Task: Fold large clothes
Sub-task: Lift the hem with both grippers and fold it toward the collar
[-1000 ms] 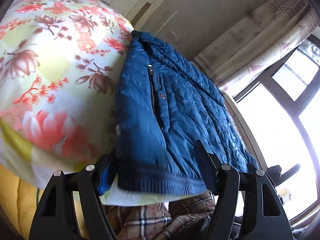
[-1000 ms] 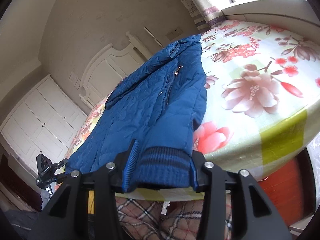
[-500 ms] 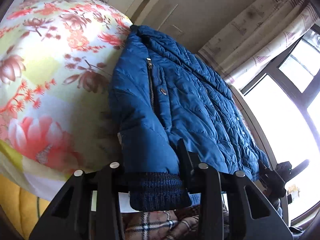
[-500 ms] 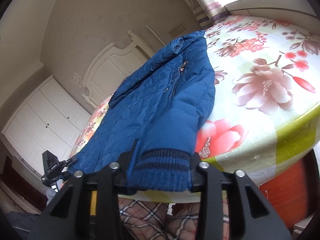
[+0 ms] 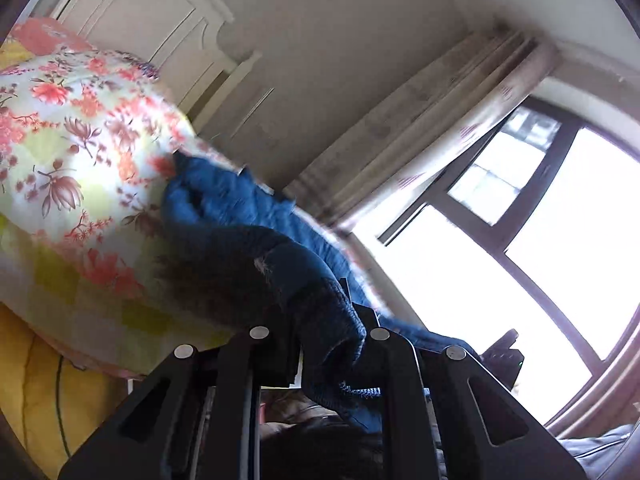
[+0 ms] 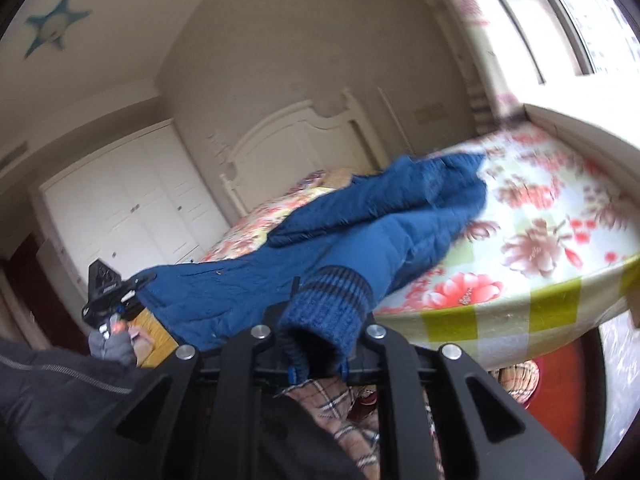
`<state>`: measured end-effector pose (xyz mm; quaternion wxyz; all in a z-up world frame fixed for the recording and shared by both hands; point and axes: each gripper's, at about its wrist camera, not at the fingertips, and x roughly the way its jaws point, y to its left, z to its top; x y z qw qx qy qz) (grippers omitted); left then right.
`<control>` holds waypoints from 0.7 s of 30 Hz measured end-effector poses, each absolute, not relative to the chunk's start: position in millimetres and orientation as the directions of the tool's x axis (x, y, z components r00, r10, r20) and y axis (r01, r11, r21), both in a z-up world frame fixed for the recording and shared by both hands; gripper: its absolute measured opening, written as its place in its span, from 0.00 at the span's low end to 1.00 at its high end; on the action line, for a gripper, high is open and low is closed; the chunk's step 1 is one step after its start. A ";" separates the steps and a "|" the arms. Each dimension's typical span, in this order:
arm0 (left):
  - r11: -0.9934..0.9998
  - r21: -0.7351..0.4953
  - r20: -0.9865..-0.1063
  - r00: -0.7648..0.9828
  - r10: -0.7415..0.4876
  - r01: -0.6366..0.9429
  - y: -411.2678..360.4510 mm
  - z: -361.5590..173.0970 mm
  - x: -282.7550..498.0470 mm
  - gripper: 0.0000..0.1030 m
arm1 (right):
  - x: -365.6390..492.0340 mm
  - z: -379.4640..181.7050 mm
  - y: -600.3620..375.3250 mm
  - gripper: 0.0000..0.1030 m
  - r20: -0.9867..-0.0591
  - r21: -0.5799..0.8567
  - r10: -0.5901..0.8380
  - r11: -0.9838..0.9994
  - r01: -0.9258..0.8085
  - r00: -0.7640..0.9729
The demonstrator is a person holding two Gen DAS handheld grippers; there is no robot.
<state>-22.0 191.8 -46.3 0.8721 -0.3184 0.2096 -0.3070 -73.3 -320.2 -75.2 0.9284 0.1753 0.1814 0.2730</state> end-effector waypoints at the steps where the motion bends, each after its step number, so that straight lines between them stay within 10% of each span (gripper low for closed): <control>1: 0.597 -0.688 -0.151 0.724 -0.673 0.412 192.1 -42.3 -20.4 0.13 | -76.5 -70.1 -319.8 0.13 -0.226 0.420 0.575 0.786 -0.454 0.787; 10: 0.467 -0.817 -0.103 0.712 -0.695 0.338 182.8 10.2 153.4 0.18 | 66.3 0.2 -337.1 0.14 -0.144 0.582 0.549 0.720 -0.378 0.823; 12: 0.473 -0.846 -0.173 0.715 -0.677 0.244 175.6 4.0 220.7 0.33 | 129.6 1.2 -343.3 0.16 -0.197 0.647 0.523 0.705 -0.291 0.829; 17: 0.555 -0.831 -0.417 0.701 -0.579 -0.036 179.6 -38.6 340.5 0.49 | 247.1 -35.5 -367.7 0.60 -0.319 0.734 0.466 0.673 -0.096 0.825; 21: 0.587 -0.805 -0.446 0.734 -0.512 -0.080 218.3 -52.6 357.4 0.56 | 261.5 -53.4 -388.6 0.61 -0.337 0.698 0.407 0.713 -0.064 0.849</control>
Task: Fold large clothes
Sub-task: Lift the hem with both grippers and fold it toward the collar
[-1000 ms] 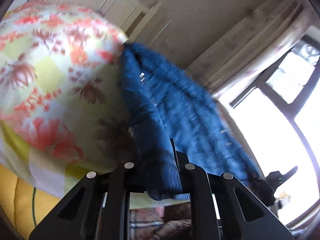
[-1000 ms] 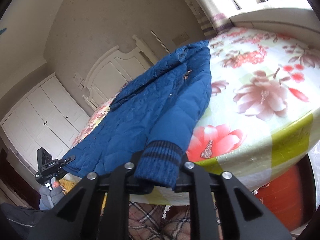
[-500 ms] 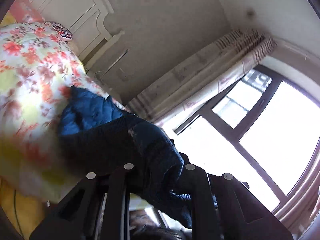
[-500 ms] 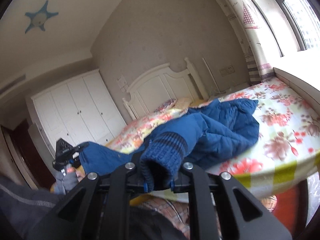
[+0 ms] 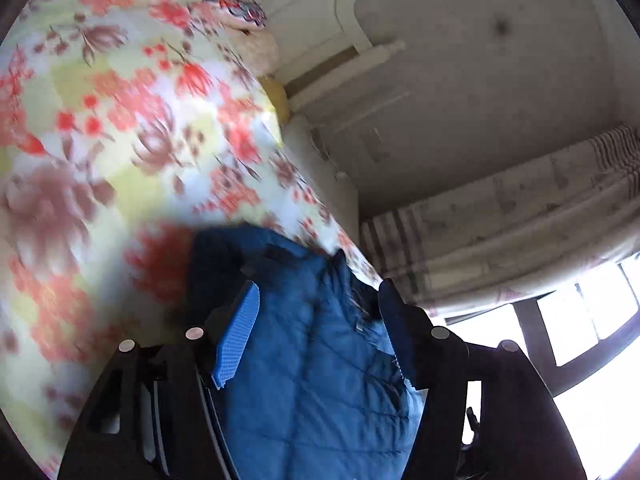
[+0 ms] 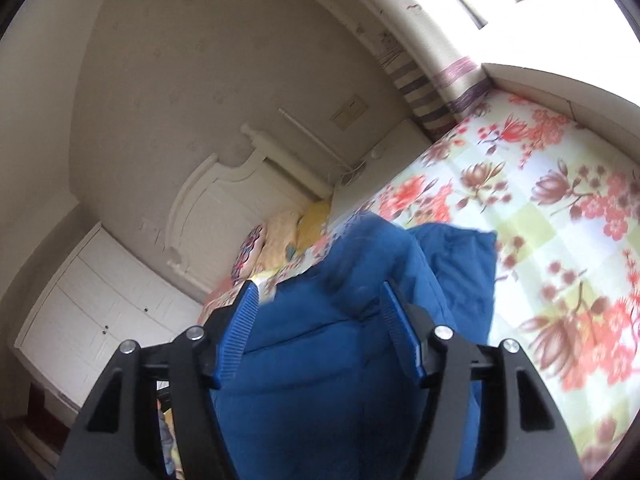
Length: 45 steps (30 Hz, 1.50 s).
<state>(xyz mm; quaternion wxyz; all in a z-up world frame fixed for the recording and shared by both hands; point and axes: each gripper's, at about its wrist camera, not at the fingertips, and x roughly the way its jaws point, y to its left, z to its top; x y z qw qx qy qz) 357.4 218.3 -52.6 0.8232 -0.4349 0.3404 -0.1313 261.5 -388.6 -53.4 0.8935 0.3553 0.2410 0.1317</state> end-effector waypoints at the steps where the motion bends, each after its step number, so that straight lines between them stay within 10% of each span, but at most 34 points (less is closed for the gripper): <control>1: 0.624 -0.776 -0.474 0.736 -0.484 -0.089 226.3 -52.5 360.0 0.56 | 262.0 -55.7 -392.3 0.61 -0.376 0.655 0.378 0.754 -0.046 0.846; 18: 0.887 -0.365 -0.730 0.504 -0.461 0.283 155.7 -77.1 384.6 0.62 | 343.2 -84.9 -360.7 0.70 -0.674 0.300 0.352 0.934 -0.195 0.650; 32: 0.914 -0.202 -0.784 0.501 -0.367 0.353 111.8 -86.6 429.9 0.55 | 367.3 -106.6 -357.2 0.70 -0.669 0.344 0.394 0.916 -0.207 0.631; 33: 0.922 -0.153 -0.758 0.556 -0.341 0.356 109.3 -85.3 422.7 0.38 | 364.5 -105.3 -355.6 0.67 -0.663 0.324 0.382 0.922 -0.214 0.643; 36: 0.943 -0.072 -0.689 0.667 -0.283 0.326 104.5 -71.9 394.1 0.17 | 340.8 -87.8 -340.4 0.19 -0.615 0.183 0.318 0.948 -0.262 0.721; 45: 0.951 -0.101 -0.581 0.759 -0.294 0.291 111.3 51.9 399.0 0.16 | 316.4 35.7 -326.6 0.12 -0.468 0.123 0.270 0.963 -0.241 0.842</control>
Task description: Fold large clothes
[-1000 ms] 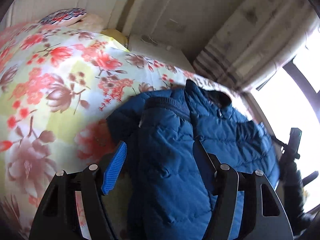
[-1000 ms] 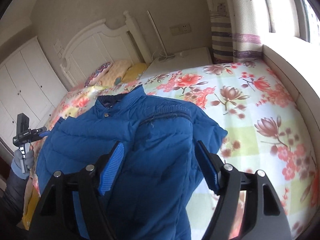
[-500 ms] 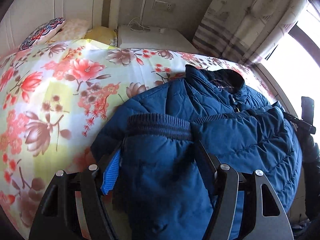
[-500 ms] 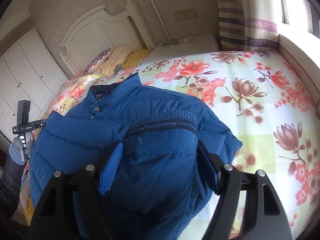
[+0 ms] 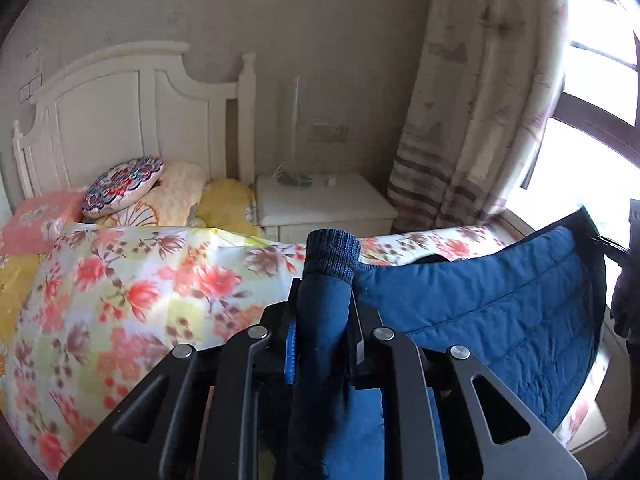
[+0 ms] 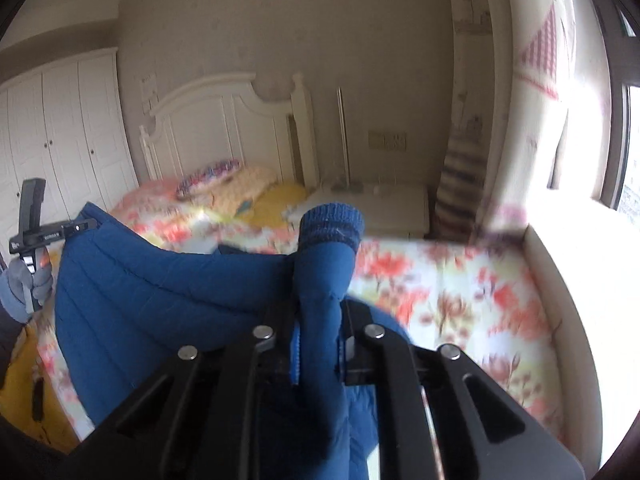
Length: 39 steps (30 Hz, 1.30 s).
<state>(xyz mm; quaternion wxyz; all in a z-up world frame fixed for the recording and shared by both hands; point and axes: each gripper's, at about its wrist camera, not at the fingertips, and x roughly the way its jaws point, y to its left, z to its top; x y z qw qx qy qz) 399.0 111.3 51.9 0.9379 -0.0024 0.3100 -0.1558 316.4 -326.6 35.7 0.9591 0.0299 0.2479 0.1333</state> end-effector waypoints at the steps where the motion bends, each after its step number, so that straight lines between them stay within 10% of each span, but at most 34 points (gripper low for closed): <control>1: 0.956 -0.106 -0.604 0.746 -0.281 0.274 110.9 52.0 416.1 0.17 | 338.1 40.3 -327.9 0.12 -0.495 0.130 0.247 0.969 -0.210 0.833; 9: 0.995 -0.072 -0.845 0.526 -0.096 0.067 89.5 -107.4 538.9 0.25 | 467.4 -109.0 -335.3 0.15 -0.798 0.225 0.162 0.974 0.038 0.580; 13: 0.996 -0.085 -0.818 0.569 -0.084 0.025 99.6 -103.3 533.3 0.38 | 456.3 -111.3 -349.7 0.23 -0.755 0.299 0.210 0.953 0.040 0.621; 16: 0.996 -0.076 -0.806 0.590 -0.039 -0.038 108.8 -91.8 529.1 0.64 | 451.3 -107.1 -360.8 0.55 -0.752 0.347 0.228 0.935 0.077 0.618; 20: 0.985 0.005 -0.585 0.798 0.144 -0.174 103.0 -28.8 490.6 0.86 | 434.4 -60.7 -349.5 0.60 -0.683 0.262 0.147 0.964 0.052 0.716; 26: 0.993 0.075 -0.630 0.776 -0.019 0.085 3.6 0.4 507.3 0.87 | 449.9 -12.0 -238.3 0.67 -0.647 0.151 0.254 0.967 -0.205 0.719; 39: 0.964 0.204 -0.802 0.593 0.066 0.169 -56.2 -110.3 547.6 0.90 | 499.9 -95.6 -141.7 0.62 -0.796 -0.073 0.108 0.960 -0.272 0.595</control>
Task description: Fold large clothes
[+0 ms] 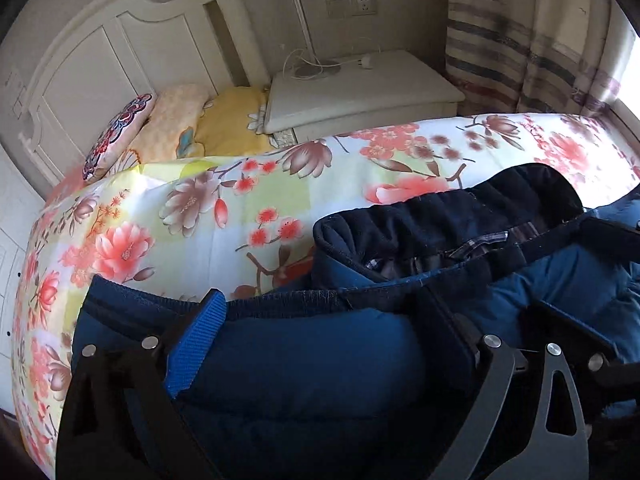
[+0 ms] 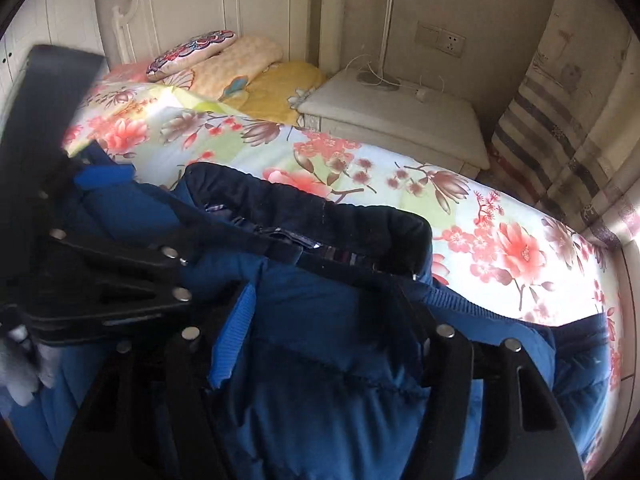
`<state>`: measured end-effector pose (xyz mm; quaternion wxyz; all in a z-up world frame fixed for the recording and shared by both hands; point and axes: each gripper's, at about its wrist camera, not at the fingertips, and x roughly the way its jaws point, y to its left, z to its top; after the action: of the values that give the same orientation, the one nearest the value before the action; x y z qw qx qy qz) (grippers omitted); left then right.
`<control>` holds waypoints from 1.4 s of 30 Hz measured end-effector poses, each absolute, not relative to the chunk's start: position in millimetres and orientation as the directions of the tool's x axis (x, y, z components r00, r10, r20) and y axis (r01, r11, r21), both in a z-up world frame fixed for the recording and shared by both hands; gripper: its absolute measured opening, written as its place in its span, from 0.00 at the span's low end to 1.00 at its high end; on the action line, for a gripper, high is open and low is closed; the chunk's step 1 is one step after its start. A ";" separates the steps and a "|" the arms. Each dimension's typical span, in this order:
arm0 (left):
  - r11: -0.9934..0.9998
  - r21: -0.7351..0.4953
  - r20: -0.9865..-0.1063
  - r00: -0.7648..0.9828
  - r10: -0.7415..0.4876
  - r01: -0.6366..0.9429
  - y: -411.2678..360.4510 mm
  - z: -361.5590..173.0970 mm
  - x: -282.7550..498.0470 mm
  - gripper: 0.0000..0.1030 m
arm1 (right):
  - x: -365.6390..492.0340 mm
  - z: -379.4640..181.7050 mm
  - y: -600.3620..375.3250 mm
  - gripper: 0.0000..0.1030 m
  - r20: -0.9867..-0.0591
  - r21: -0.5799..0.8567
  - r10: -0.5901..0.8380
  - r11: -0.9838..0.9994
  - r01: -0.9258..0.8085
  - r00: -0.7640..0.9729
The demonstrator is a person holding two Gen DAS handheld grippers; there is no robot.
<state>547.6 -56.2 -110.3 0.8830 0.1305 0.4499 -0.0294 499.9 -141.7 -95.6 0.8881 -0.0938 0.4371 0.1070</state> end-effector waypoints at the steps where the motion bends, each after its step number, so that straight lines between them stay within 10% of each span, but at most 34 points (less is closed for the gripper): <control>1: 0.963 0.213 -0.797 0.599 0.073 0.166 -56.4 -112.4 546.7 0.90 | 499.7 -98.9 -138.9 0.63 -0.794 -0.095 0.093 0.957 -0.273 0.600; 19: 0.990 0.071 -0.810 0.587 -0.015 0.123 -24.9 -99.5 544.5 0.96 | 497.8 -105.7 -140.4 0.62 -0.761 -0.108 0.100 0.954 -0.278 0.641; 24: 0.978 0.190 -0.772 0.628 0.097 0.082 16.2 -81.8 530.4 0.96 | 483.3 -77.4 -188.8 0.63 -0.754 -0.161 0.024 0.962 -0.221 0.656; 35: 0.990 -0.136 -0.858 0.504 -0.099 -0.037 94.0 -122.6 554.3 0.96 | 477.5 -114.5 -315.3 0.64 -0.728 0.253 0.203 0.967 -0.019 0.655; 42: 0.993 -0.109 -0.852 0.520 -0.067 -0.051 94.3 -118.5 549.8 0.96 | 480.8 -115.2 -319.5 0.62 -0.711 0.301 0.237 0.954 -0.018 0.662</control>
<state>549.8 94.3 -118.5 0.8697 -0.0603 0.4899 -0.0046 480.8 -319.5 -115.2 0.9015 0.1349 0.4052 0.0709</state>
